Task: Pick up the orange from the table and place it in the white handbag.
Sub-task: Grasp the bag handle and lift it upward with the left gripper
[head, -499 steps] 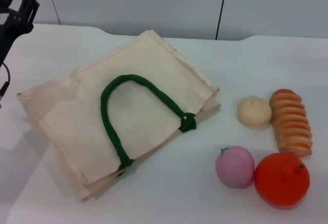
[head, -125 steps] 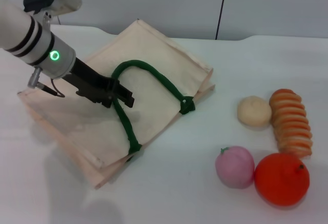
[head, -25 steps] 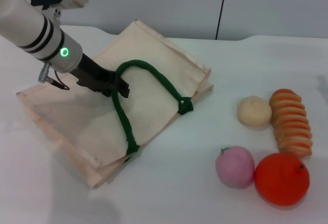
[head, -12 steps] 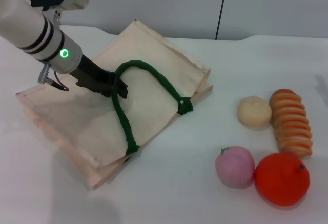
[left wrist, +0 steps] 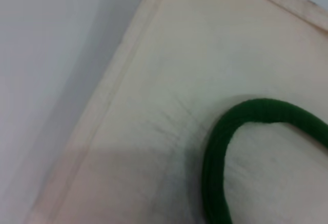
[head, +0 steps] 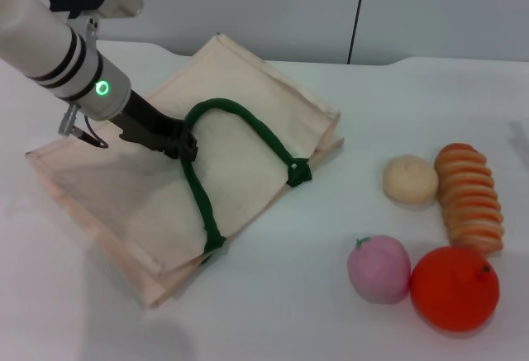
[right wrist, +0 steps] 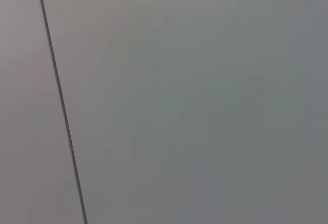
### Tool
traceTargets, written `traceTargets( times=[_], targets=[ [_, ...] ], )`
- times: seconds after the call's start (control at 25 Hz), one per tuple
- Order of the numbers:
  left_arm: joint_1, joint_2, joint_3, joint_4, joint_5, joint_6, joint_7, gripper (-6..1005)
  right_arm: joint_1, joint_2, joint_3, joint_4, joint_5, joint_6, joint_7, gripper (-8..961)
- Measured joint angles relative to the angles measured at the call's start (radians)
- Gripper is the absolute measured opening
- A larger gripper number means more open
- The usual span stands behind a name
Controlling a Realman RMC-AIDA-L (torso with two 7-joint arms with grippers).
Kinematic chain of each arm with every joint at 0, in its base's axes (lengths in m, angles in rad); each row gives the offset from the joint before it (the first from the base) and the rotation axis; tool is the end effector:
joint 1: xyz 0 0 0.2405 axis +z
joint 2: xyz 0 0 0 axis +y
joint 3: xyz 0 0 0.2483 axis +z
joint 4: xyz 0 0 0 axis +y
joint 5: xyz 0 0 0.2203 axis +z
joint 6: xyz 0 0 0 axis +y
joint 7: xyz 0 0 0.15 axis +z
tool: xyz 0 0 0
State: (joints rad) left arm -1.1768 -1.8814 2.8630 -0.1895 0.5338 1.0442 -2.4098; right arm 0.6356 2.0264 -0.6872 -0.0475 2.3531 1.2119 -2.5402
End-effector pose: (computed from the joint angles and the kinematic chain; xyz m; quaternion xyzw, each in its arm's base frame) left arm -0.2413 0.4537 0.0028 -0.8033 -0.5480 0.0852 0.2170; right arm 0.2935 0.4004 0.0342 -0.6763 0.2597 0.4248 0.5429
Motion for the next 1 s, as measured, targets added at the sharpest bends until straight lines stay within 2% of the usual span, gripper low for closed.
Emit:
traceTargets(
  times=[0.52, 1.0],
  targets=[
    [0.0, 0.002, -0.001, 0.003, 0.0, -0.022, 0.0, 171, 0.001, 0.0, 0.0, 0.0, 0.0, 0.0, 0.0, 836],
    [0.006, 0.003, -0.002, 0.002, -0.01, -0.048, 0.011, 122, -0.004, 0.0, 0.0, 0.0, 0.0, 0.002, 0.0, 836]
  ],
)
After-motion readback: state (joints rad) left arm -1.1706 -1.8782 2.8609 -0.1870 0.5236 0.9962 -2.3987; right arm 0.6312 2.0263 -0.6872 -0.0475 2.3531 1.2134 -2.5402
